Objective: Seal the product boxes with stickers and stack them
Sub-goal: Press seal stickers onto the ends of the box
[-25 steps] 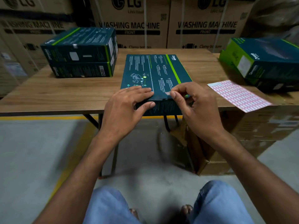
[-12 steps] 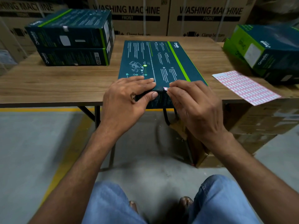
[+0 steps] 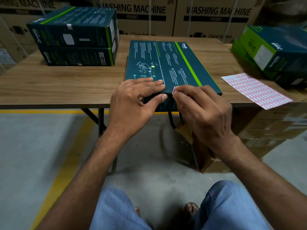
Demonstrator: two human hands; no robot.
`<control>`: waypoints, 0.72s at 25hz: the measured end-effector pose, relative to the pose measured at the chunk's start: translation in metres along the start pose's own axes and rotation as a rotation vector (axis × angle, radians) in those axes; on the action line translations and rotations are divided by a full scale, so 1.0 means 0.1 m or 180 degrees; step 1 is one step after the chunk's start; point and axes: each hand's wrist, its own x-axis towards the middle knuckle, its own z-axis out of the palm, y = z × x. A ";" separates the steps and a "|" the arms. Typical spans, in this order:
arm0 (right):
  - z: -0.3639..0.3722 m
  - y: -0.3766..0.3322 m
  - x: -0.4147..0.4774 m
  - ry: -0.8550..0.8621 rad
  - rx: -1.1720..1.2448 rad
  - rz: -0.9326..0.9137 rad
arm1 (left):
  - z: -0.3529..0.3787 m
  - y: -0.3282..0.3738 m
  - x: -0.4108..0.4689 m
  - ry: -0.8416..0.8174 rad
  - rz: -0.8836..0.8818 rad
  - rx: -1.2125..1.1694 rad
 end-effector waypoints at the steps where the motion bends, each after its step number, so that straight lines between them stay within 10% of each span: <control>1: 0.00 0.01 0.00 -0.0011 0.0002 -0.0014 | 0.00 0.00 0.00 0.0007 -0.0003 -0.0011; 18: -0.01 0.05 0.02 -0.0097 0.0076 -0.0264 | -0.02 0.03 0.00 0.0021 -0.0100 -0.0155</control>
